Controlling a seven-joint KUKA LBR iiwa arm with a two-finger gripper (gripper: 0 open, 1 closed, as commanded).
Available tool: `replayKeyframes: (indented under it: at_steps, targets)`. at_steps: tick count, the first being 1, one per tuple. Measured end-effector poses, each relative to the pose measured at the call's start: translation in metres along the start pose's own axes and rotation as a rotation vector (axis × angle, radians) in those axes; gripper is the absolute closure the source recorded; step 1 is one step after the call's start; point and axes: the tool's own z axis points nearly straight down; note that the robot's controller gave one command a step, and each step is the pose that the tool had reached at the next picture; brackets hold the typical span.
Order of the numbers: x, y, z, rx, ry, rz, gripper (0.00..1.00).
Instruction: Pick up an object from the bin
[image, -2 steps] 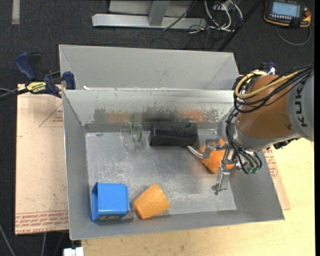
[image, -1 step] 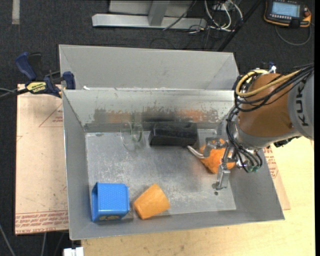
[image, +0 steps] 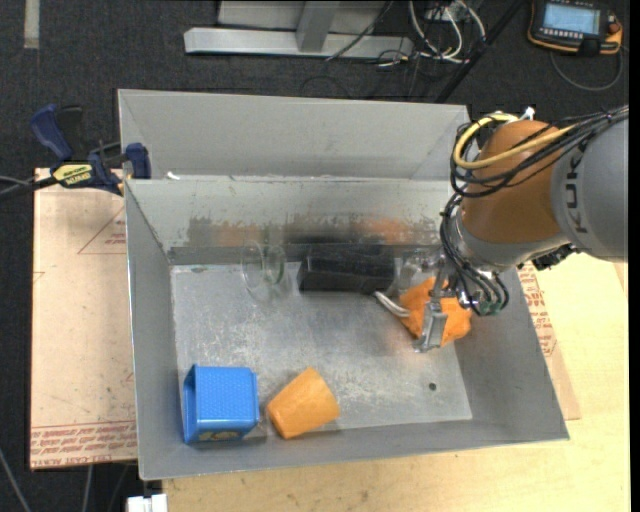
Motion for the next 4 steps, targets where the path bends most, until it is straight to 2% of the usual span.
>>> replayKeyframes:
  at_steps: [1, 2, 3, 4]
  targets:
    - [-0.025, -0.016, 0.008, -0.001, -0.004, 0.068, 0.0]
    - [-0.027, -0.082, 0.074, -0.001, -0.002, 0.097, 1.0]
    - [-0.027, -0.082, 0.074, -0.001, -0.002, 0.096, 1.0]
    - [-0.026, -0.066, -0.13, 0.0, -0.014, 0.084, 1.0]
